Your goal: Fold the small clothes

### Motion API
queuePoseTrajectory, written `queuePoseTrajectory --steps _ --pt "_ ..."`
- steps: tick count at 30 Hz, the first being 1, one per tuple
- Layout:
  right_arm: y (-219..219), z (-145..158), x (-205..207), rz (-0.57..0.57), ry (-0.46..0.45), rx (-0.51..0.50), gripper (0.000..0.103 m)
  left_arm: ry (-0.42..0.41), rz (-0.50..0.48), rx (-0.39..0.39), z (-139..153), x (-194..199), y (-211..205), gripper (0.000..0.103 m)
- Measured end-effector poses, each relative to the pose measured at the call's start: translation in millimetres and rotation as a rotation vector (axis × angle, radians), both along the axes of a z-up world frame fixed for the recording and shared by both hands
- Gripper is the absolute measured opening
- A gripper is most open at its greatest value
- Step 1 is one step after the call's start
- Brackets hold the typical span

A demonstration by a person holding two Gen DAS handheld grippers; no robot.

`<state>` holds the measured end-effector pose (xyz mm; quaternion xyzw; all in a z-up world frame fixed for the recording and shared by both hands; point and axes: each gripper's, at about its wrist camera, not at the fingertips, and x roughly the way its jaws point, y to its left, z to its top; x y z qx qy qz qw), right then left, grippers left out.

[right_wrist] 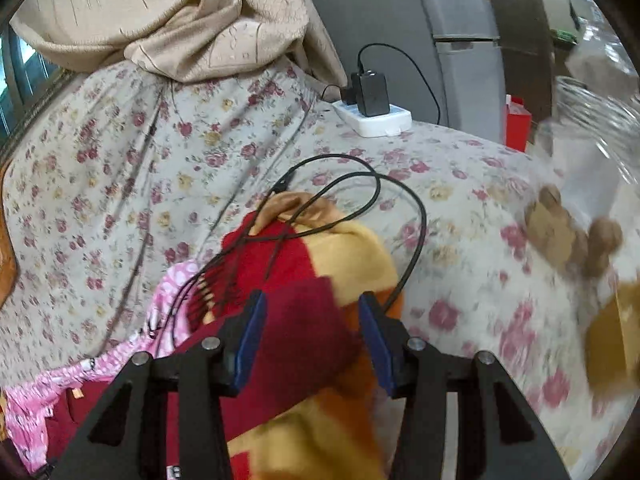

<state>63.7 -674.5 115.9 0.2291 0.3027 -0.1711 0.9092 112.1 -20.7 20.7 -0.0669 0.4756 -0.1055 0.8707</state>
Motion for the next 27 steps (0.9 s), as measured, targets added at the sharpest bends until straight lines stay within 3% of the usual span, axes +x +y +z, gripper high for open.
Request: queuePoseTrajectory --steps 2,6,7,8,9,11,14,17,25,27 --pt "-2.7 -12.4 9.0 0.019 0.065 -0.005 0.051 -0.003 -0.005 0.006 -0.6 0.3 -0.6 0.032" --pt "1.1 -17.6 10.2 0.064 0.076 -0.08 0.05 -0.004 -0.01 0.015 -1.2 0.1 -1.3 0.034" --pt "3.8 -16.5 11.7 0.07 0.082 -0.108 0.046 -0.005 -0.011 0.017 -1.3 0.1 -1.7 0.034" --pt "5.9 -15.3 13.5 0.09 0.081 -0.119 0.025 -0.005 -0.011 0.019 -1.3 -0.1 -2.1 0.034" --pt "8.3 -14.0 15.1 0.099 0.085 -0.137 0.015 -0.005 -0.011 0.018 -1.3 -0.2 -1.9 0.034" --pt "12.0 -8.2 11.8 0.055 0.066 -0.216 0.015 -0.005 -0.011 0.017 -1.5 -0.3 -2.1 0.034" --pt "1.8 -21.1 20.9 0.043 0.163 -0.176 0.015 -0.005 -0.01 0.014 -1.1 -1.2 -1.9 0.034" --pt "3.9 -20.9 24.9 0.059 0.19 -0.196 0.017 -0.002 -0.01 0.009 -1.0 -1.3 -1.1 0.035" --pt "6.5 -17.0 16.1 0.044 0.18 -0.231 0.028 -0.005 -0.007 0.016 -1.9 -1.1 -3.0 0.037" --pt "5.5 -16.0 12.6 0.014 0.175 -0.249 0.04 -0.012 -0.011 0.022 -2.3 -2.1 -4.4 0.039"
